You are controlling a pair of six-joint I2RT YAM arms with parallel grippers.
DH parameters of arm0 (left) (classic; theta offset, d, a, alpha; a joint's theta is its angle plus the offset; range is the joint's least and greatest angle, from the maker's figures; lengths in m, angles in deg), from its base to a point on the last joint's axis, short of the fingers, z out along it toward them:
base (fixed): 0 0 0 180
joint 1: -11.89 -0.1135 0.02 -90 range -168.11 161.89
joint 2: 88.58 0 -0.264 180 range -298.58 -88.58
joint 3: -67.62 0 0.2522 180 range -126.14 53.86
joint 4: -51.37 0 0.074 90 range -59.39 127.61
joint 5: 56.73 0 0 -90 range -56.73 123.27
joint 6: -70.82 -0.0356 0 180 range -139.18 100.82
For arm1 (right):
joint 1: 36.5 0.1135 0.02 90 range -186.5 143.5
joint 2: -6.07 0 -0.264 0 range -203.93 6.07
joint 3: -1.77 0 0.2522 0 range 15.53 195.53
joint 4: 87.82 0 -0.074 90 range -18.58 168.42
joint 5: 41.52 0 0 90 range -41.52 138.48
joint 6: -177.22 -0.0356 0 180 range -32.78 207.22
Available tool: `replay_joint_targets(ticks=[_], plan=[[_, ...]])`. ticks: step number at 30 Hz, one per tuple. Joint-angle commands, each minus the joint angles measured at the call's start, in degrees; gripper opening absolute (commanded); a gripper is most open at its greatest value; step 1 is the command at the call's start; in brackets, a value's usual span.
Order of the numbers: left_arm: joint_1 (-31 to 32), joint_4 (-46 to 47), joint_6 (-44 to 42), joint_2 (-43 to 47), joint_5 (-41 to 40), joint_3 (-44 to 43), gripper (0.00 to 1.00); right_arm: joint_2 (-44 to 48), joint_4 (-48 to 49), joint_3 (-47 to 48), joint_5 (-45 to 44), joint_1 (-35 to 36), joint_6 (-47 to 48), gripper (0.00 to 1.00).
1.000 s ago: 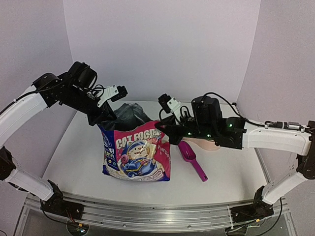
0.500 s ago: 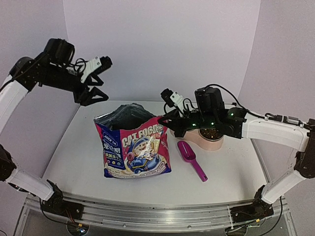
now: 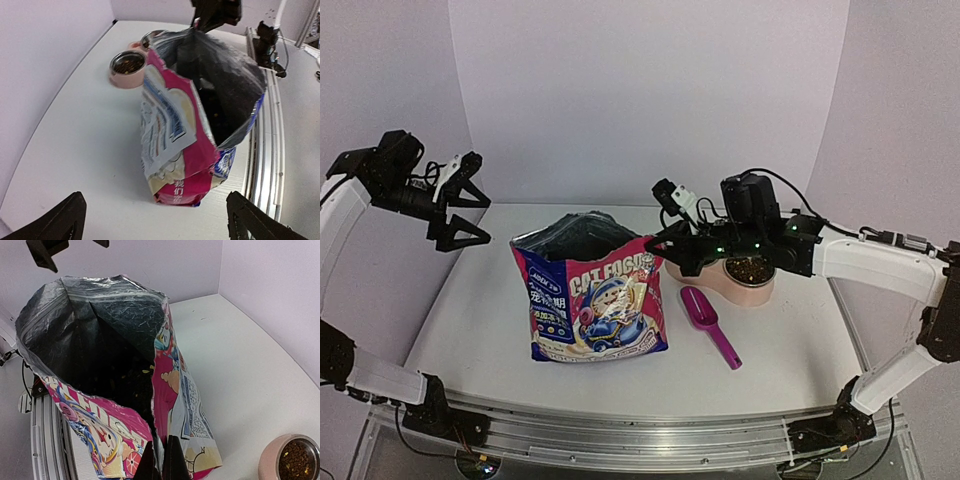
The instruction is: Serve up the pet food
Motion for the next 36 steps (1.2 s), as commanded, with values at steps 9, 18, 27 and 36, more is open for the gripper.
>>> replay_joint_targets(ticks=[9,18,27,36], plan=[[11.51,19.13,6.53,6.63,3.89,14.75,0.93,2.72,4.01,2.54,-3.36,-2.04,-0.94,0.00],[14.86,21.32,7.81,1.61,-1.29,13.25,0.42,2.11,2.16,3.80,-4.42,-2.06,-1.12,0.00],[14.66,16.02,10.53,-2.10,-9.38,5.82,0.00,5.76,-9.01,6.58,-10.29,-3.03,1.51,0.00],[11.87,14.13,8.25,-1.29,-16.11,3.40,0.00,7.51,-15.08,7.21,-11.48,-3.95,2.28,0.00]])
